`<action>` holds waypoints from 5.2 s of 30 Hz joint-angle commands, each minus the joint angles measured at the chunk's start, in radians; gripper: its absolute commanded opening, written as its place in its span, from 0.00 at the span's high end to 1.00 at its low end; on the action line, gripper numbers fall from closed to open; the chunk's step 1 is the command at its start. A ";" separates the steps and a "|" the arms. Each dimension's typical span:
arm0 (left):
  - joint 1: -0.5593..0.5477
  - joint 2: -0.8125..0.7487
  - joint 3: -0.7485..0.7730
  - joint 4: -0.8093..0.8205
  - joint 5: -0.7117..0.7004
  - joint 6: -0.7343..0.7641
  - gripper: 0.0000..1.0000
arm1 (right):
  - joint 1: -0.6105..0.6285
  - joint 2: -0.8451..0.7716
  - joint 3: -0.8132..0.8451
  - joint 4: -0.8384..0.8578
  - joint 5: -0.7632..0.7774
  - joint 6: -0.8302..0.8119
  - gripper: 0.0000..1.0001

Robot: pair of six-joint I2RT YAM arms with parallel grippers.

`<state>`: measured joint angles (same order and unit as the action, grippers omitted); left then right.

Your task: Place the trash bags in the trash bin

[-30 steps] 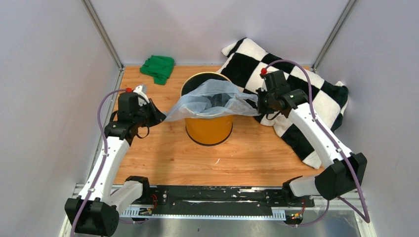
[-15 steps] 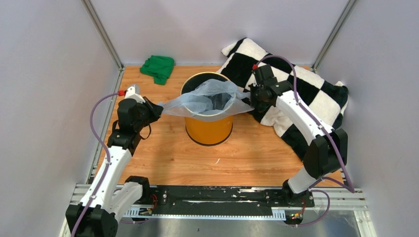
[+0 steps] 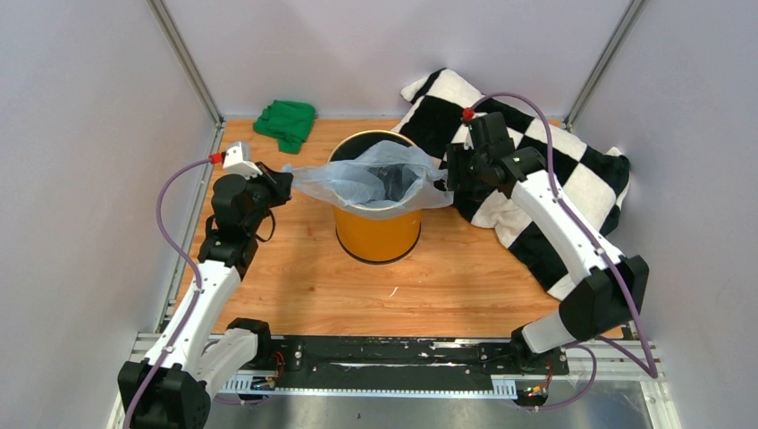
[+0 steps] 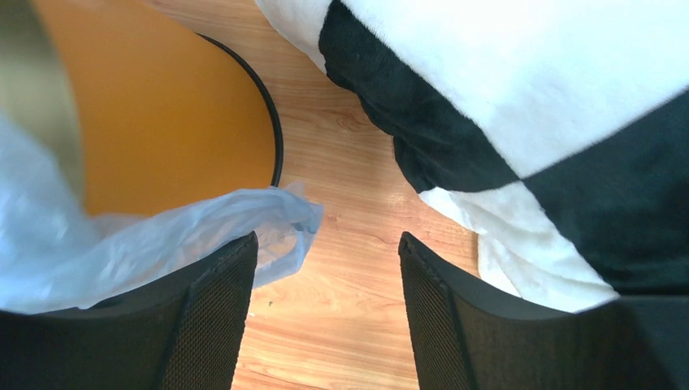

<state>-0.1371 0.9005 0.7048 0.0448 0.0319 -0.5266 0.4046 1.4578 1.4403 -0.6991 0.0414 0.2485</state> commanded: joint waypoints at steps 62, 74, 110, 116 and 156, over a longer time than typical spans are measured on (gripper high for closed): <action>-0.007 0.082 0.088 0.073 -0.030 0.087 1.00 | 0.393 0.492 0.675 0.244 0.261 -0.838 1.00; -0.013 0.185 0.080 0.080 -0.076 0.008 1.00 | 0.317 0.620 0.820 0.233 0.175 -0.686 1.00; -0.068 0.111 -0.139 0.081 -0.065 -0.086 1.00 | 0.074 0.556 0.846 0.066 -0.340 -0.133 0.43; -0.068 0.113 -0.137 0.081 -0.067 -0.073 1.00 | 0.071 0.471 0.844 -0.003 -0.230 -0.102 0.29; -0.067 0.126 -0.093 0.081 -0.043 -0.083 1.00 | -0.096 -0.154 -0.316 0.503 -0.312 0.386 0.41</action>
<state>-0.2005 1.0267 0.5797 0.1158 -0.0086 -0.6136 0.3279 1.2877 1.1721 -0.3096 -0.2115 0.5472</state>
